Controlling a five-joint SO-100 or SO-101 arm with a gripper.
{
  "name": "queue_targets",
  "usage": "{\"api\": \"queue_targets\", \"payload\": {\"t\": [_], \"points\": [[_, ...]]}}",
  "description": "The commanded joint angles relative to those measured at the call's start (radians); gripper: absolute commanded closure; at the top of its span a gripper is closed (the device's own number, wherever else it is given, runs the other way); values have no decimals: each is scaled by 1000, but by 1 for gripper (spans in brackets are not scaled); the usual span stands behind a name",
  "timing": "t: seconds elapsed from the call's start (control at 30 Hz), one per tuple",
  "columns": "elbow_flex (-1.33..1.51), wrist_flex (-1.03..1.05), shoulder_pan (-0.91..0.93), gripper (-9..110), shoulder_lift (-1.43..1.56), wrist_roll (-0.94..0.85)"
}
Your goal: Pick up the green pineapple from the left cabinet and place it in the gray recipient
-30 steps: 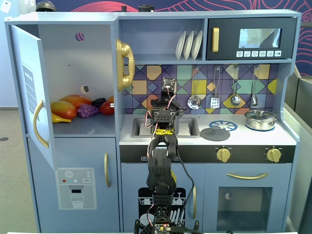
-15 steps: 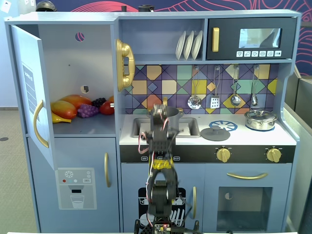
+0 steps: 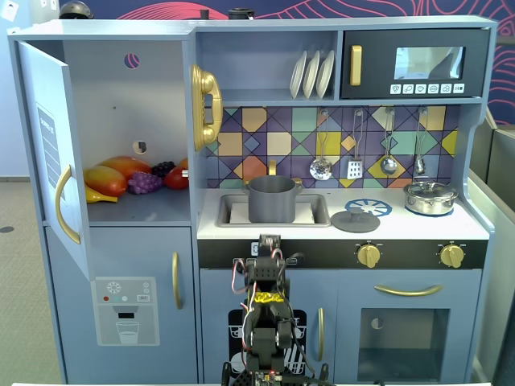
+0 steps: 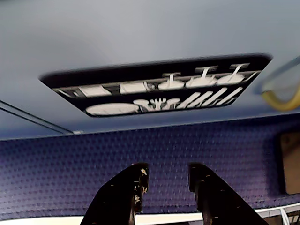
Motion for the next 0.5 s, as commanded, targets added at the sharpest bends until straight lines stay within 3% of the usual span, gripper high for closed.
{"api": "queue_targets", "payload": {"t": [0.0,0.13,0.33,0.47], "points": [[40,-32,-6,102,51,-28],[40,48,-17,102,58,-9],[41,405,-21,102,58,-21],[41,517,-28,101,60,48]]}}
